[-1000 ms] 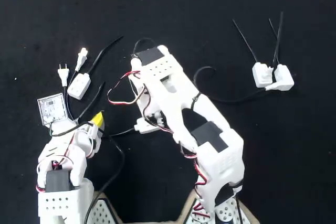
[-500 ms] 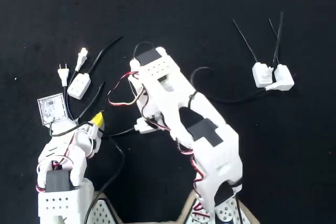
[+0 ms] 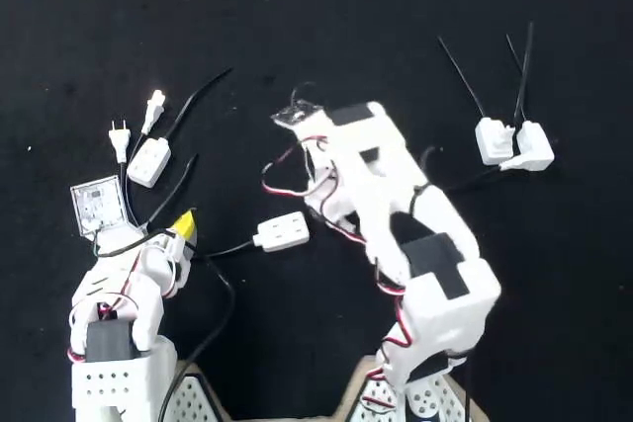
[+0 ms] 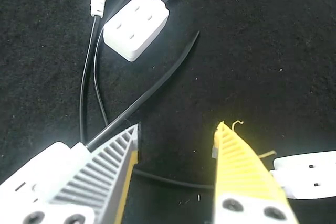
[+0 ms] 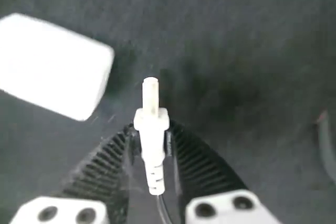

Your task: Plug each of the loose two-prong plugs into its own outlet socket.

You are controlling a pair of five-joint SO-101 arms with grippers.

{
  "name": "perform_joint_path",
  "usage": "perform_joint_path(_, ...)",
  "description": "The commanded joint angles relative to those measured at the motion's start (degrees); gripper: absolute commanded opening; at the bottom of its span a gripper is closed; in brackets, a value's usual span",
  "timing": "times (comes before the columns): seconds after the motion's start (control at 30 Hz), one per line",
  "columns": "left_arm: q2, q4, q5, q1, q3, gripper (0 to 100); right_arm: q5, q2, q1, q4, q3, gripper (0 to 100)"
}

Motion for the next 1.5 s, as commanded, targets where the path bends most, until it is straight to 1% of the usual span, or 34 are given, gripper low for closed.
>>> perform_joint_path(0.0, -0.44, 0.18, 0.0, -0.48, -0.92, 23, 4.22, -5.41, 3.16, -14.59, 5.32, 1.8)
perform_joint_path(0.07, -0.44, 0.18, 0.0, -0.48, -0.92, 23, 4.22, -6.11, 3.08, -15.3, 7.16, 6.0)
perform_joint_path(0.17, -0.44, 0.18, 0.0, -0.4, -1.01, 23, 4.66, -7.6, 2.46, -13.45, 8.4, 16.3)
perform_joint_path(0.2, -0.44, 0.18, 0.0, -0.4, -1.01, 23, 4.66, -8.22, 2.46, -12.92, 8.57, 17.4)
perform_joint_path(0.37, -0.44, 0.18, 0.0, -0.31, -1.1, 23, 4.84, -9.71, 2.46, -12.84, 8.48, 10.5)
perform_joint_path(0.47, -0.44, 0.18, 0.0, -0.4, -1.1, 23, 6.68, -9.45, 2.2, -12.84, 8.48, 10.2)
perform_joint_path(0.6, -0.44, 0.18, 0.0, -0.48, -1.1, 23, 6.59, -9.45, 2.11, -12.84, 8.48, 8.7)
perform_joint_path(0.7, -0.44, 0.18, 0.0, -0.48, -1.1, 23, 6.59, -9.45, 2.29, -12.4, 8.57, 1.1)
perform_joint_path(0.8, -0.44, 0.18, 0.0, -0.48, -1.1, 23, 6.51, -10.86, 2.46, -10.73, 9.63, 0.9)
perform_joint_path(0.93, -0.44, 0.09, 0.0, -0.4, -0.92, 23, 6.51, -19.91, 2.11, -6.42, 12.09, 1.1)
perform_joint_path(1.03, -0.44, 0.09, -0.09, -0.57, -1.36, 24, 5.36, -29.14, 2.11, -6.42, 17.45, 1.1)
perform_joint_path(1.1, -0.44, 0.09, -0.09, -0.57, -3.12, 24, 5.54, -32.84, 2.37, -7.47, 21.14, 1.1)
perform_joint_path(1.17, -0.44, -0.18, -0.09, -0.48, -5.85, 24, 5.63, -36.09, 2.02, -6.33, 22.46, 1.1)
perform_joint_path(1.23, -0.44, -0.44, -0.09, 0.04, -8.31, 24, 5.36, -40.04, -0.53, -5.89, 22.81, 1.1)
perform_joint_path(1.3, -0.44, -3.16, -0.09, 0.13, -9.71, 24, 4.75, -44.97, -5.8, -6.51, 23.96, 1.1)
perform_joint_path(1.4, -0.35, -7.3, 0.35, 0.13, -10.51, 23, 0.88, -52.7, -14.33, -13.19, 29.14, 1.1)
perform_joint_path(1.47, -0.35, -8.62, 0.53, 0.22, -11.3, 23, -1.85, -56.75, -18.55, -20.31, 34.33, 1.1)
